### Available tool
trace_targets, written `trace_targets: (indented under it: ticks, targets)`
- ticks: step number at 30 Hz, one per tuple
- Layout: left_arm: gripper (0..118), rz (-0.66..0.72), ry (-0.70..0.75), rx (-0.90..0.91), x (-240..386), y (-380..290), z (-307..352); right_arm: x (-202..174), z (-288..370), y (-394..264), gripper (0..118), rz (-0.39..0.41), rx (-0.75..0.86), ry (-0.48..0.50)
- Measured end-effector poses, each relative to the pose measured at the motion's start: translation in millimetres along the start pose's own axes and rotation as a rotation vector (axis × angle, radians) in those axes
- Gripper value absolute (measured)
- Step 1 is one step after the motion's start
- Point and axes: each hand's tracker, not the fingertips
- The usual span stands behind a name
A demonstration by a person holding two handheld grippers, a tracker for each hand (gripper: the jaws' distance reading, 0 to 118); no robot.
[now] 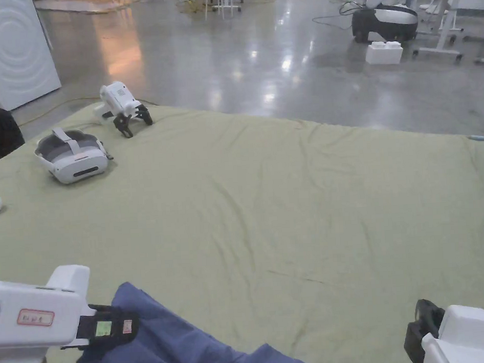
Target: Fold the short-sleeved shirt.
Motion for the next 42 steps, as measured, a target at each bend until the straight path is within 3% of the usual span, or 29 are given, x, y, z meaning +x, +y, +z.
trace_targets:
  ticks: [11, 28, 31, 33, 34, 35, 37, 41, 42]
  targets:
    - [9, -0.229, 0.095, -0.083, 124.5, -13.3, -48.1, 3.7, -2.2, -9.2, 0, -0.031, -0.010, 0.008]
    - [10, -0.139, -0.003, -0.291, 211.2, -56.0, -205.9, 21.1, 1.1, -21.4, 0, -0.063, -0.038, -0.029]
    - [34, -0.115, -0.022, -0.285, 206.7, -62.1, -209.5, 24.1, 2.7, -21.6, 0, -0.064, -0.042, -0.035]
    - [64, -0.082, -0.098, -0.256, 202.9, -59.9, -196.9, 26.1, 3.8, -21.8, 0, -0.062, -0.042, -0.036]
    - [73, -0.075, -0.115, -0.234, 200.0, -57.1, -187.8, 26.2, 3.6, -21.7, 0, -0.062, -0.041, -0.038]
    - [75, -0.062, -0.133, -0.210, 196.5, -55.8, -173.9, 28.0, 4.1, -21.9, 0, -0.062, -0.041, -0.040]
    - [69, -0.062, -0.180, -0.156, 188.1, -52.2, -154.5, 29.6, 5.5, -21.7, 0, -0.060, -0.043, -0.043]
    - [13, -0.042, -0.205, -0.089, 170.8, -50.2, -143.8, 31.3, 7.6, -23.5, 0, -0.059, -0.043, -0.049]
    - [5, -0.036, -0.197, -0.096, 168.7, -51.4, -152.1, 31.4, 7.8, -24.4, 0, -0.060, -0.045, -0.050]
